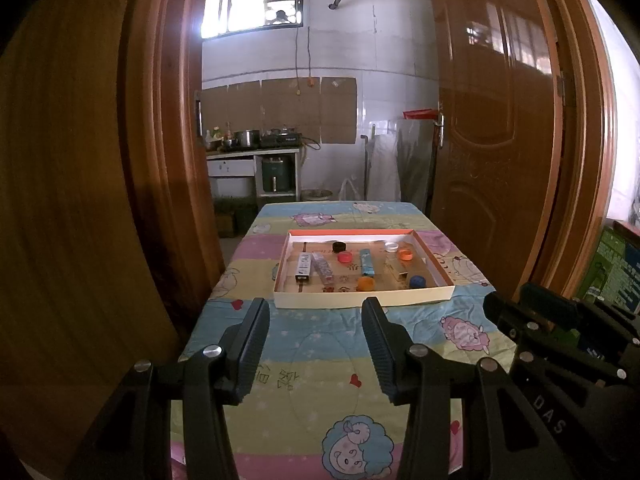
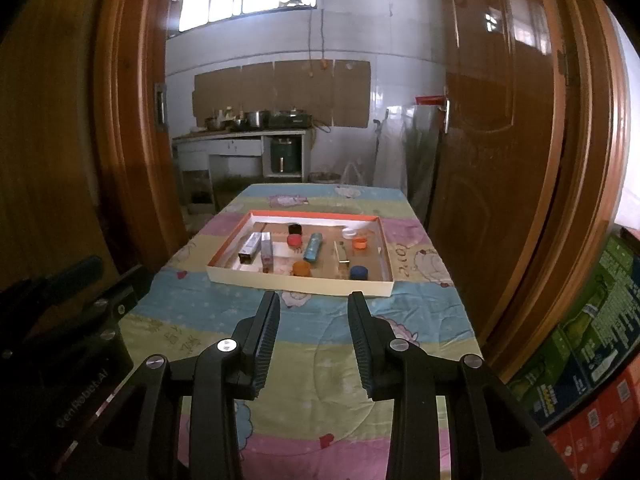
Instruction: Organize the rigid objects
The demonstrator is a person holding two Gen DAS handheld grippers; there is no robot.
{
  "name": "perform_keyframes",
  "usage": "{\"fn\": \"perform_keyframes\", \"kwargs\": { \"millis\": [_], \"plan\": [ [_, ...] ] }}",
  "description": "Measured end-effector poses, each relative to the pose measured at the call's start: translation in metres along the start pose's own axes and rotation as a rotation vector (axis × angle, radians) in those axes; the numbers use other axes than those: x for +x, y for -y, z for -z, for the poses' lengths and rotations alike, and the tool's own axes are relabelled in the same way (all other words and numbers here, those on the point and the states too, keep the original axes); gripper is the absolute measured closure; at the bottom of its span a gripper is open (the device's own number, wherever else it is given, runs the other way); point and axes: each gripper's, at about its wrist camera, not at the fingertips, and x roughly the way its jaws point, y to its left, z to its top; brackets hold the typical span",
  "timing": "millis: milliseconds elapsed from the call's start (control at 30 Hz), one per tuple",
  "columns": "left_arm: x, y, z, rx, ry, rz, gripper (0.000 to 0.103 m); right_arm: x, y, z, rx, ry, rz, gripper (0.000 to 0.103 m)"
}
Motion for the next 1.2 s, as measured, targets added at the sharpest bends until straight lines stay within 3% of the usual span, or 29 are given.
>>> {"fn": "perform_keyframes", "kwargs": {
  "millis": [1200],
  "plan": [
    [-0.0055,-0.0015,0.0032,0.004,0.006,-0.005,0.055,-0.0052,-0.0010,-0.0004,0.000,0.006,-0.002,0.067]
  ]
}}
